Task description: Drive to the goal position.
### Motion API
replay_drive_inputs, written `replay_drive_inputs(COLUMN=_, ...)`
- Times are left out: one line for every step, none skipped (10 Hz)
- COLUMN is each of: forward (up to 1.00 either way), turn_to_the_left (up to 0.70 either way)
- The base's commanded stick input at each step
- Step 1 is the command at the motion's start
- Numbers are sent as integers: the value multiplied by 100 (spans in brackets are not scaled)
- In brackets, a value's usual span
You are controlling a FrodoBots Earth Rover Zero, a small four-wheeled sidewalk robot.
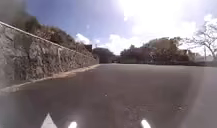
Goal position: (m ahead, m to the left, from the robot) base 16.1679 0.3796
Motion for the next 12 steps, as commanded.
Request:
replay_drive_inputs(forward=50, turn_to_the_left=0)
replay_drive_inputs(forward=50, turn_to_the_left=0)
replay_drive_inputs(forward=50, turn_to_the_left=0)
replay_drive_inputs(forward=50, turn_to_the_left=0)
replay_drive_inputs(forward=50, turn_to_the_left=0)
replay_drive_inputs(forward=50, turn_to_the_left=0)
replay_drive_inputs(forward=50, turn_to_the_left=0)
replay_drive_inputs(forward=50, turn_to_the_left=0)
replay_drive_inputs(forward=50, turn_to_the_left=0)
replay_drive_inputs(forward=50, turn_to_the_left=0)
replay_drive_inputs(forward=50, turn_to_the_left=0)
replay_drive_inputs(forward=50, turn_to_the_left=0)
